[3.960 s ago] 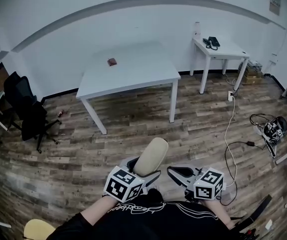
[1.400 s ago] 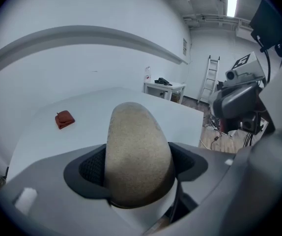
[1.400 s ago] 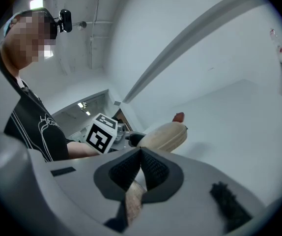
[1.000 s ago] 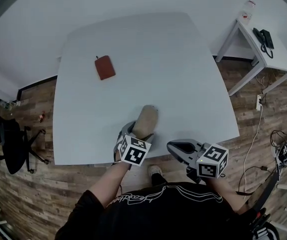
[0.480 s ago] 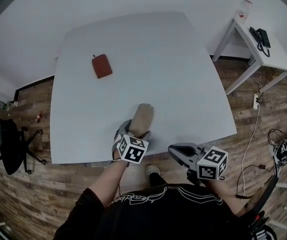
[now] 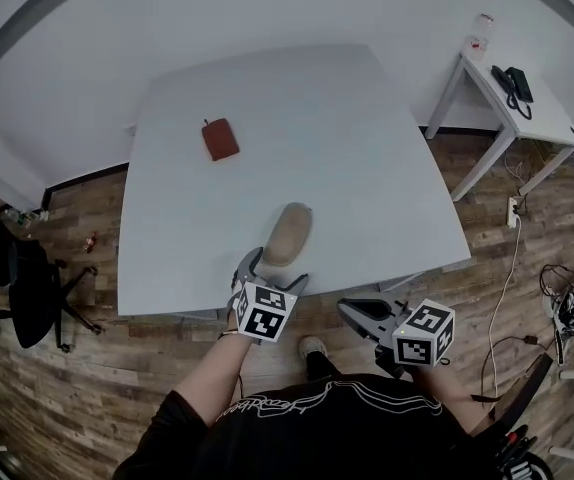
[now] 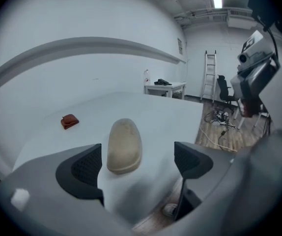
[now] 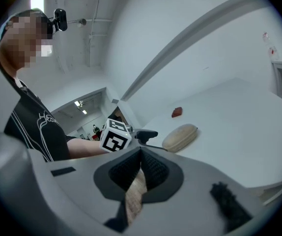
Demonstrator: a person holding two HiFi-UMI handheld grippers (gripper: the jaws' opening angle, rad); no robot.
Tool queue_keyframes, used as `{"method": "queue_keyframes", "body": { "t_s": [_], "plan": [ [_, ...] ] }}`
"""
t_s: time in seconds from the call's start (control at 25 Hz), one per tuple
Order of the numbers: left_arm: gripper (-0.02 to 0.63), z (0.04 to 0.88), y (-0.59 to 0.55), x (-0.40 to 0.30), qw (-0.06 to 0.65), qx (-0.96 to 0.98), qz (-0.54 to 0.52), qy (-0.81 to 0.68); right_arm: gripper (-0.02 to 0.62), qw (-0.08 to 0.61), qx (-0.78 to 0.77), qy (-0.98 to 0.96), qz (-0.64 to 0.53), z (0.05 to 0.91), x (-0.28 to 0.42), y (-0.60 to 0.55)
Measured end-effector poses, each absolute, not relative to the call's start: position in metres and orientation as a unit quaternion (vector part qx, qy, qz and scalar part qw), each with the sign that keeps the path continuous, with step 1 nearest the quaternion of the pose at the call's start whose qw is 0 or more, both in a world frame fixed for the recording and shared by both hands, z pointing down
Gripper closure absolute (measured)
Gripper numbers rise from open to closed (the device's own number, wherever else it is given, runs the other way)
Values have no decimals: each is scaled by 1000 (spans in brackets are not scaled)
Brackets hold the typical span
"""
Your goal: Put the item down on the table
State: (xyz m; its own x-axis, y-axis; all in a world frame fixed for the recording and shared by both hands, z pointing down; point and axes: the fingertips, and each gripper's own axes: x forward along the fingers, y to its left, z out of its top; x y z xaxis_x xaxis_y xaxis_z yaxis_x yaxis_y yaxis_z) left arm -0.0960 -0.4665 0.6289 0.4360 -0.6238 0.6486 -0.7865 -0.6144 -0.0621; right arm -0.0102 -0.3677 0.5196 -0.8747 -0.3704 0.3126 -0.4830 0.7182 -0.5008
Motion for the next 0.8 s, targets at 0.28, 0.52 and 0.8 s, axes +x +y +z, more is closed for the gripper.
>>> {"method": "queue_keyframes", "body": {
  "t_s": [0.28, 0.52, 0.8],
  "plan": [
    [361, 516, -345, -105, 201, 877, 194, -391, 588, 40, 216, -938, 268, 467, -31, -301],
    [600, 425, -252, -107, 214, 910, 103, -340, 588, 38, 195, -958, 207, 420, -48, -235],
    [600, 404, -194, -101, 164, 916, 113, -347, 588, 40, 186, -967, 172, 397, -53, -179]
  ]
}}
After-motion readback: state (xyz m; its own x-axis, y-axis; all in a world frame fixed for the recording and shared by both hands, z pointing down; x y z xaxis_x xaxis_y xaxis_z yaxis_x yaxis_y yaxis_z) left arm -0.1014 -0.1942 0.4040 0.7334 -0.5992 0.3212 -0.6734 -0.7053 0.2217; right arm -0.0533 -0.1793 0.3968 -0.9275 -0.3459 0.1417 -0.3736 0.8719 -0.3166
